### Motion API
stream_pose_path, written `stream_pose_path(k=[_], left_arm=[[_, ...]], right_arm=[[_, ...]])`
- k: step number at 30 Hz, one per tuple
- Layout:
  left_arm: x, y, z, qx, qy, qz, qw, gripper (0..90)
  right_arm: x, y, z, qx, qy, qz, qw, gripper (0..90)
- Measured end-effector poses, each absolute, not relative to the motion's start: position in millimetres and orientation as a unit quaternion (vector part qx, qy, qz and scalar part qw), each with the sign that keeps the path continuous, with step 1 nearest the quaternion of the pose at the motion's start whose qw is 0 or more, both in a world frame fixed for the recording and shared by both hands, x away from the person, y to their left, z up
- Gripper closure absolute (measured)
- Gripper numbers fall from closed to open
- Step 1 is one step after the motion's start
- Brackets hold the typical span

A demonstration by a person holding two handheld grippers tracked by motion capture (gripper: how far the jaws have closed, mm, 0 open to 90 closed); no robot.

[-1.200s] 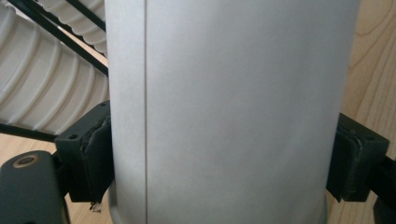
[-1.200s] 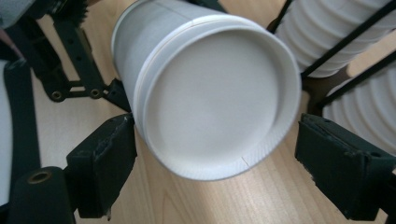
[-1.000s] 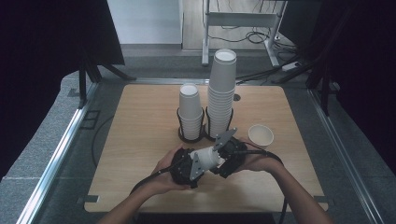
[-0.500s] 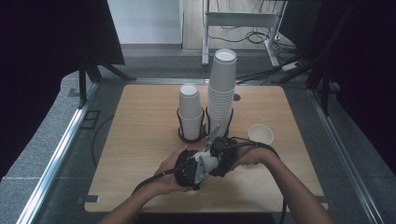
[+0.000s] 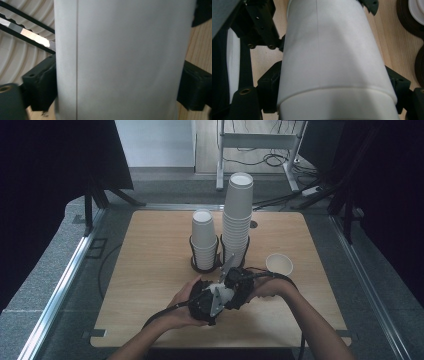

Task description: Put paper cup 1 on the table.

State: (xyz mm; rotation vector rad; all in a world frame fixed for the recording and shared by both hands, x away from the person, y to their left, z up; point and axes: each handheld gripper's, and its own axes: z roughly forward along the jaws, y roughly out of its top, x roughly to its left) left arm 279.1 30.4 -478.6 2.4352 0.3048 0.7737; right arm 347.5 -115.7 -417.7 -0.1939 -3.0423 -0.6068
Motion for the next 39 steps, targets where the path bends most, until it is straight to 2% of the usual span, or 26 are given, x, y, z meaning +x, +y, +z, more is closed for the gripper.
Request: stream_pose_path(k=[11, 22, 30, 39], left_arm=[[278.6, 32.7, -473.6, 0.901, 0.132, 0.277, 0.308, 0.0], [273.7, 47.9, -455.0, 0.88, 0.149, 0.272, 0.359, 0.0], [276.8, 72.2, -443.6, 0.851, 0.219, 0.212, 0.428, 0.0], [286.2, 92.1, -448.6, 0.827, 0.289, 0.153, 0.458, 1.1]], right_arm=[[344.1, -129.0, -419.0, -0.071, -0.97, -0.231, 0.016, 21.4], [343.3, -147.2, -418.5, -0.108, -0.957, -0.269, -0.013, 21.3], [337.7, -155.7, -416.0, -0.158, -0.931, -0.325, -0.056, 21.0], [325.8, -160.2, -436.8, -0.199, -0.879, -0.418, -0.11, 21.0]])
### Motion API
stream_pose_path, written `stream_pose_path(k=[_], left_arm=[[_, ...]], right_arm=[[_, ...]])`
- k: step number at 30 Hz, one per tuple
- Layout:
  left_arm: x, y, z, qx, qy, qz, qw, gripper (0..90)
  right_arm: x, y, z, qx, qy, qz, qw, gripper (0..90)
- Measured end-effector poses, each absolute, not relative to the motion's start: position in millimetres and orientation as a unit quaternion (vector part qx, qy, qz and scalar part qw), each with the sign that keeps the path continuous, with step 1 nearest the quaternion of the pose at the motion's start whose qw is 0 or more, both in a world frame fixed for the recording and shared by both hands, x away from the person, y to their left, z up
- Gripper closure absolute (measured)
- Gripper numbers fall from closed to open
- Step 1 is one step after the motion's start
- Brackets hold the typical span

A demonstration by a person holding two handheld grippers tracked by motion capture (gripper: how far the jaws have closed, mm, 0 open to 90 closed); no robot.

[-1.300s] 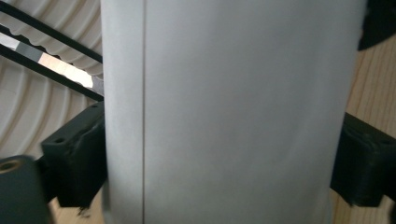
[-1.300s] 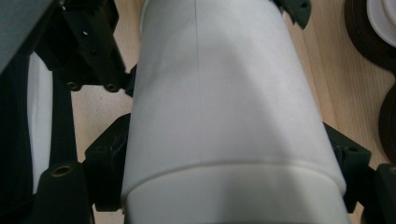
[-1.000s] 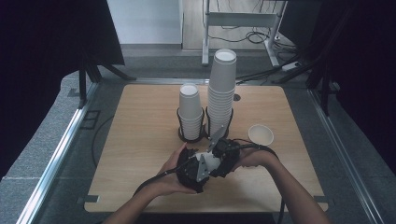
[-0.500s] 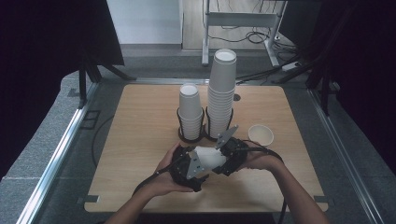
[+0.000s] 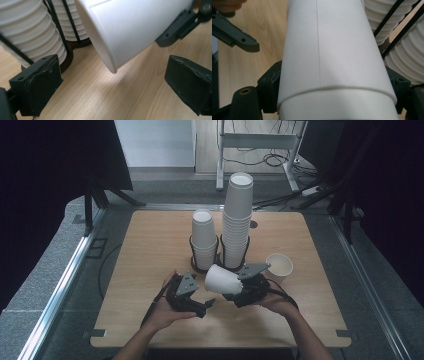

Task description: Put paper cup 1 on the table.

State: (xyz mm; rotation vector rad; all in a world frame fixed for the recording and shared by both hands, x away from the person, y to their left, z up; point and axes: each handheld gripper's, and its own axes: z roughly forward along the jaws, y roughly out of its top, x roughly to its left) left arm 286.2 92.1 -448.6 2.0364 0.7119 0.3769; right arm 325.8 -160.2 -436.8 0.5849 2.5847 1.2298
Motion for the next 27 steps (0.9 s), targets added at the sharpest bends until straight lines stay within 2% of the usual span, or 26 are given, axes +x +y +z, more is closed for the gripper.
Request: stream_pose_path(k=[2, 6, 21, 27], left_arm=[[288.9, 96.5, -449.0, 0.818, 0.299, 0.127, 0.474, 1.2], [292.2, 100.9, -450.1, 0.807, 0.313, 0.108, 0.489, 1.7], [297.6, 108.7, -457.0, 0.795, 0.346, 0.094, 0.489, 3.9], [297.4, 111.4, -457.3, 0.781, 0.349, 0.063, 0.513, 3.7]], right_arm=[[322.7, -160.5, -441.0, 0.212, 0.864, 0.441, 0.124, 21.0], [317.9, -161.4, -449.0, 0.231, 0.839, 0.47, 0.143, 20.9], [308.9, -161.7, -478.1, 0.271, 0.779, 0.551, 0.129, 20.9], [307.7, -160.9, -482.9, 0.271, 0.764, 0.57, 0.133, 20.8]])
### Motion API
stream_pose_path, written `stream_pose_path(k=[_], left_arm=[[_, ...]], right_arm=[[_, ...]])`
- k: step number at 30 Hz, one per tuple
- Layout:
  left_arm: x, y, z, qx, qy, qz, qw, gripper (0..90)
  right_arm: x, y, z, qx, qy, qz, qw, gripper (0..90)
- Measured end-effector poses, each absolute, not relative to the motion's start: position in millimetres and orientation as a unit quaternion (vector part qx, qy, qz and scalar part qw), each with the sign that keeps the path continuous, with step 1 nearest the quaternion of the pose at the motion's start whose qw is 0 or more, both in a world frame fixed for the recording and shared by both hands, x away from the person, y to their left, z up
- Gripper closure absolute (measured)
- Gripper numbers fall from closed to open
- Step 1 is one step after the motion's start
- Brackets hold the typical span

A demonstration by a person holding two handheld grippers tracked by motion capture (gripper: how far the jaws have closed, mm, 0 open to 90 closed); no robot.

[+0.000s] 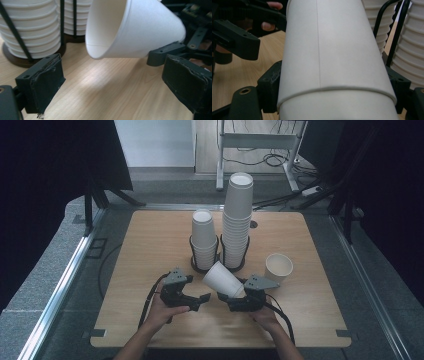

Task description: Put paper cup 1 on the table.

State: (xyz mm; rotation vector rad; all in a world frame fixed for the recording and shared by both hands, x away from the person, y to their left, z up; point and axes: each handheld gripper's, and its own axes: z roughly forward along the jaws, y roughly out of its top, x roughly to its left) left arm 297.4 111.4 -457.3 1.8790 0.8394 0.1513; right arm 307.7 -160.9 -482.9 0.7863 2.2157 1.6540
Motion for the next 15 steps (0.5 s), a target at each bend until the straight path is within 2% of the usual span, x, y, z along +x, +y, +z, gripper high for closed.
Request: stream_pose_path(k=[8, 15], left_arm=[[297.5, 112.0, -456.2, 0.768, 0.352, 0.044, 0.534, 3.4], [299.4, 113.6, -456.6, 0.75, 0.356, 0.006, 0.557, 3.3]], right_arm=[[302.2, -157.5, -487.6, 0.259, 0.743, 0.597, 0.153, 20.9], [300.5, -158.5, -490.6, 0.255, 0.73, 0.617, 0.149, 20.9]])
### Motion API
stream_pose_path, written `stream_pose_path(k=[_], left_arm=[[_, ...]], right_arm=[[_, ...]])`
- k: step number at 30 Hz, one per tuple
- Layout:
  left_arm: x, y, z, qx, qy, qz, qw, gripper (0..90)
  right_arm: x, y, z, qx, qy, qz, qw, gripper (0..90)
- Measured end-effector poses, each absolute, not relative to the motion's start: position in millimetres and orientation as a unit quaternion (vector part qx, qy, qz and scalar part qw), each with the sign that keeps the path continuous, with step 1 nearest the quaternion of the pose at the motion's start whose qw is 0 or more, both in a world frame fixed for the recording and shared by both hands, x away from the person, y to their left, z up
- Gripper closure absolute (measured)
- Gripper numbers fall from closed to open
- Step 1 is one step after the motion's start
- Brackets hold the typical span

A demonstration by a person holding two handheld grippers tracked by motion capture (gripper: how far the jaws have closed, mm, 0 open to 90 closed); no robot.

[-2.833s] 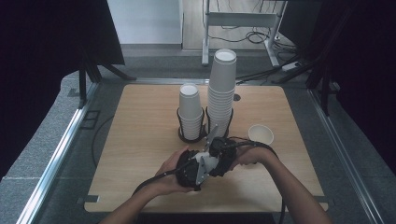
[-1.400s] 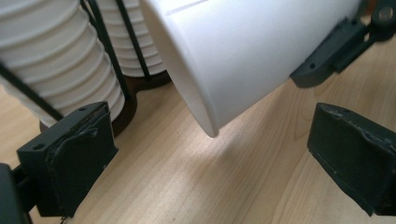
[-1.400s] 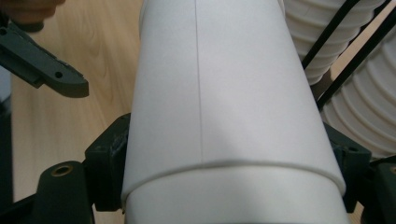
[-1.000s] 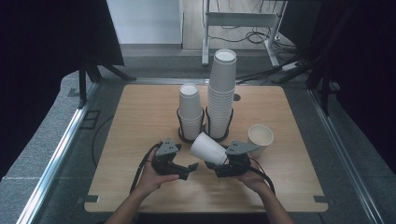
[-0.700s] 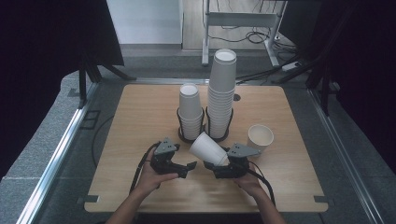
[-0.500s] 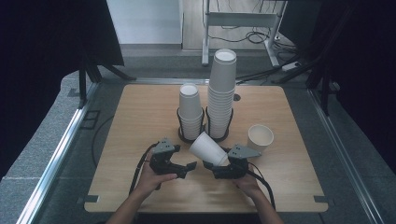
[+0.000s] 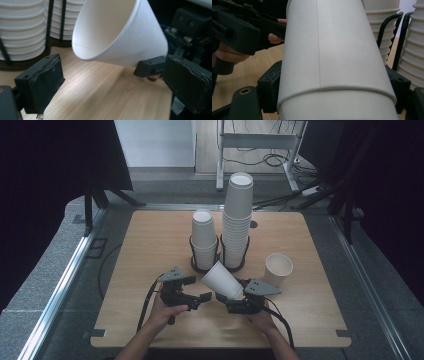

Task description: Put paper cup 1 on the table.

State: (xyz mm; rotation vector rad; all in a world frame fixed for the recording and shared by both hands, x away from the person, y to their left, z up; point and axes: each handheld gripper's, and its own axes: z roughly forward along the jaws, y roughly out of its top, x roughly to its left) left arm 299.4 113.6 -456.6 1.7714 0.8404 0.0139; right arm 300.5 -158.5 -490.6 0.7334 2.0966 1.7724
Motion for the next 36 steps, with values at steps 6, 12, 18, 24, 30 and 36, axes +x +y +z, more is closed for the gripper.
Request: stream_pose_path(k=[6, 12, 18, 24, 30, 36], left_arm=[[300.0, 114.2, -457.0, 0.742, 0.363, 0.003, 0.564, 3.4], [300.1, 113.2, -457.1, 0.724, 0.369, -0.011, 0.583, 2.8], [303.8, 111.0, -454.3, 0.697, 0.366, -0.059, 0.614, 1.3], [306.7, 104.7, -454.0, 0.684, 0.366, -0.092, 0.625, 0.0], [313.5, 98.7, -457.8, 0.669, 0.378, -0.121, 0.629, 0.0], [320.8, 97.2, -463.6, 0.652, 0.391, -0.128, 0.637, 2.5]], right_arm=[[300.1, -161.2, -491.3, 0.253, 0.722, 0.627, 0.149, 20.9], [298.8, -160.9, -491.2, 0.252, 0.709, 0.641, 0.15, 20.9], [296.3, -158.9, -489.7, 0.248, 0.698, 0.654, 0.153, 21.0], [293.0, -155.2, -486.3, 0.236, 0.694, 0.662, 0.158, 21.1], [291.5, -150.8, -486.9, 0.228, 0.699, 0.657, 0.167, 21.2], [288.6, -142.3, -488.8, 0.21, 0.714, 0.643, 0.179, 21.4]])
